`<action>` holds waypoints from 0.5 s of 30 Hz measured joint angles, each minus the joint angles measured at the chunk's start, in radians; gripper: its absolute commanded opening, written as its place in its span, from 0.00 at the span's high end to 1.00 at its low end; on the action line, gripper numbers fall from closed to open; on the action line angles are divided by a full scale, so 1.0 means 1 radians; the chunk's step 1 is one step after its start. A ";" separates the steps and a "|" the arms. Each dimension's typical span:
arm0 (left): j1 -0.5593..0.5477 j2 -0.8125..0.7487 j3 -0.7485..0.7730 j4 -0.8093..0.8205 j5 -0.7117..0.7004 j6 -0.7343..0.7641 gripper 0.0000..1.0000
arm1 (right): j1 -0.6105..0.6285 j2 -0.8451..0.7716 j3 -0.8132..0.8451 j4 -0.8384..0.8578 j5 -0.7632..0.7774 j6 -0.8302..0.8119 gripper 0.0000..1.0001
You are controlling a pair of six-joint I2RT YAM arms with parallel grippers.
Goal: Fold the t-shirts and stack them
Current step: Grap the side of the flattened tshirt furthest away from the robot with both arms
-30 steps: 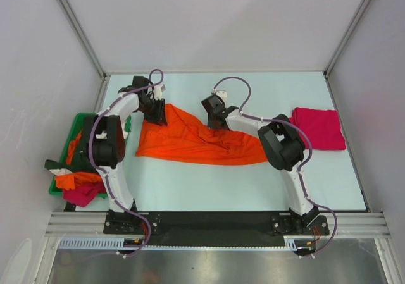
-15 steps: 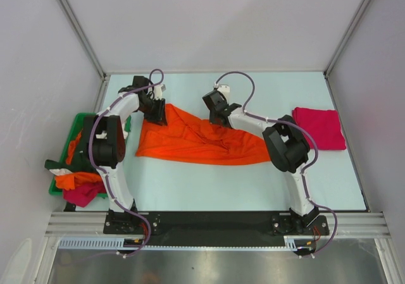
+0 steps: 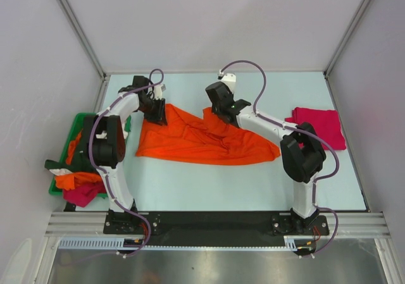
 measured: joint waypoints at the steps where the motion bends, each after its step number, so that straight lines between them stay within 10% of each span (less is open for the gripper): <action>1: 0.000 0.001 0.002 -0.001 0.000 0.000 0.66 | 0.000 -0.008 0.000 0.001 0.008 -0.002 1.00; 15: -0.002 0.033 0.100 0.018 -0.122 -0.043 0.62 | -0.053 0.021 0.153 0.011 0.069 -0.096 1.00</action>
